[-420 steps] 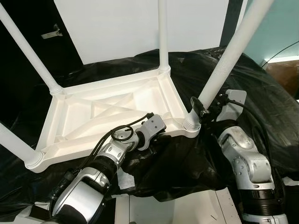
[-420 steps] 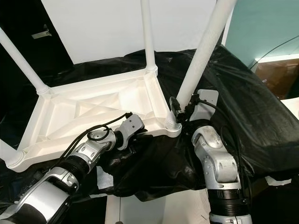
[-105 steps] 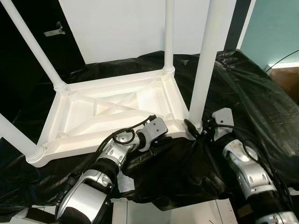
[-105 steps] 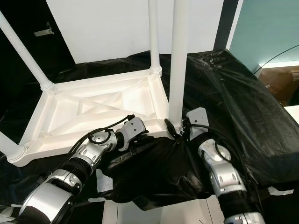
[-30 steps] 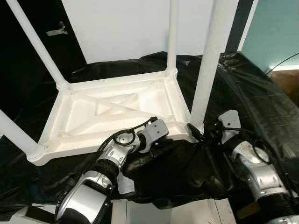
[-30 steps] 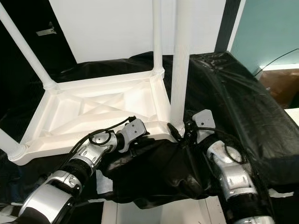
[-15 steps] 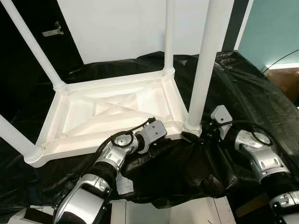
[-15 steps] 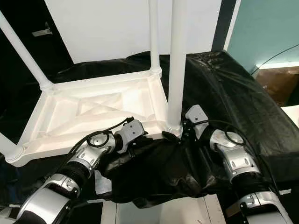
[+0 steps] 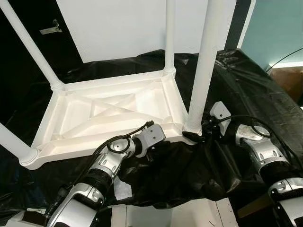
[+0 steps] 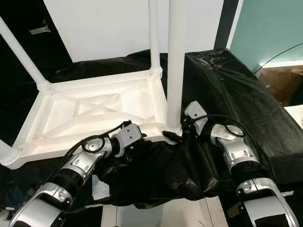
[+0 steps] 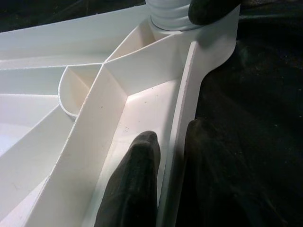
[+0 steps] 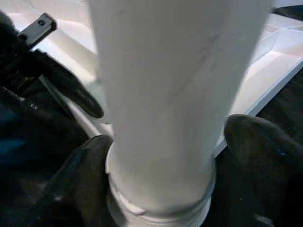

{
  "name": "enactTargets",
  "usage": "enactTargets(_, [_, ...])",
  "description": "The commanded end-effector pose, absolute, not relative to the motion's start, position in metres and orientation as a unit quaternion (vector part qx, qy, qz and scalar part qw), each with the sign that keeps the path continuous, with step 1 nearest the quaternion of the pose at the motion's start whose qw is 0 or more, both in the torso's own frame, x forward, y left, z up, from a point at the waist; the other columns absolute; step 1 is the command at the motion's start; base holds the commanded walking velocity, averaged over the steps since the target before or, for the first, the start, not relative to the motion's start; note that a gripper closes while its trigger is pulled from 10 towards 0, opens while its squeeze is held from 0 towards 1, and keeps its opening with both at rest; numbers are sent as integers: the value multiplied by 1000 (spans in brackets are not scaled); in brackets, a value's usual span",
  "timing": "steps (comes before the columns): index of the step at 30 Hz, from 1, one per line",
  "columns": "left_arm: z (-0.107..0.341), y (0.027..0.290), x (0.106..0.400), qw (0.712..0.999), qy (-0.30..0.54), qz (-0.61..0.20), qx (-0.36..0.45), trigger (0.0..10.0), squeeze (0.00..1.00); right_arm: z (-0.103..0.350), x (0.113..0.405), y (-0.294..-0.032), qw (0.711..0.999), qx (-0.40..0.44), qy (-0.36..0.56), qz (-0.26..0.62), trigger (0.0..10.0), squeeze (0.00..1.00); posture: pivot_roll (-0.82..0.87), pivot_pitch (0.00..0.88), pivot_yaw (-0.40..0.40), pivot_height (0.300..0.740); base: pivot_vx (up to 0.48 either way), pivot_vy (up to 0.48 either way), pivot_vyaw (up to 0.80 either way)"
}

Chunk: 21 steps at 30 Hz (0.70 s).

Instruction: Building children table

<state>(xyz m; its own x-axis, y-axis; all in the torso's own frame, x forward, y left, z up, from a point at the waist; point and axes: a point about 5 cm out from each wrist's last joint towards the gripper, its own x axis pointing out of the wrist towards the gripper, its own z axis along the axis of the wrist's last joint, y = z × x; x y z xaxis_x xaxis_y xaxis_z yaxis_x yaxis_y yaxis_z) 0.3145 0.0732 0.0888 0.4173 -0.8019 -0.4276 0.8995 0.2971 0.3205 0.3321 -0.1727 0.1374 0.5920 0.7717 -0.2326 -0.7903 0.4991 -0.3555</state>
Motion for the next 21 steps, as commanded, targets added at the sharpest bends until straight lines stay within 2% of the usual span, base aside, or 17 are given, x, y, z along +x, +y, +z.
enactTargets(1, [49, 91, 285, 710, 219, -628, 232, 10000, 0, 139, 334, -170, 856, -228, 21, 463, 3294, 0, -38, 10, 40, 740, 0, 0, 0])
enactTargets(2, [49, 91, 285, 713, 219, -624, 233, 10000, 0, 139, 334, -170, 852, -231, 22, 470, 0, 0, -35, 13, 38, 740, 0, 0, 0])
enactTargets(12, [49, 89, 283, 719, 218, -617, 233, 10000, 0, 140, 336, -175, 847, -234, 20, 477, 0, 0, -45, 17, 40, 740, 0, 0, 0])
enactTargets(17, [49, 86, 283, 722, 215, -616, 232, 10000, 0, 131, 330, -179, 861, -210, 26, 462, 0, 0, -49, 15, 38, 740, 0, 0, 0])
enactTargets(18, [49, 86, 283, 722, 215, -615, 231, 10000, 0, 126, 327, -178, 876, -194, 19, 442, 0, 0, -49, 14, 36, 740, 0, 0, 0])
enactTargets(19, [49, 85, 283, 724, 214, -614, 230, 10000, 0, 122, 326, -175, 913, -164, -5, 375, 0, 0, -47, 14, 31, 740, 0, 0, 0])
enactTargets(20, [49, 85, 283, 724, 214, -614, 230, 10000, 0, 122, 326, -175, 913, -164, -5, 375, 0, 0, -47, 14, 31, 740, 0, 0, 0])
enactTargets(21, [49, 85, 282, 725, 214, -613, 229, 10000, 0, 119, 325, -173, 935, -143, -21, 323, 0, 0, -47, 15, 29, 740, 0, 0, 0])
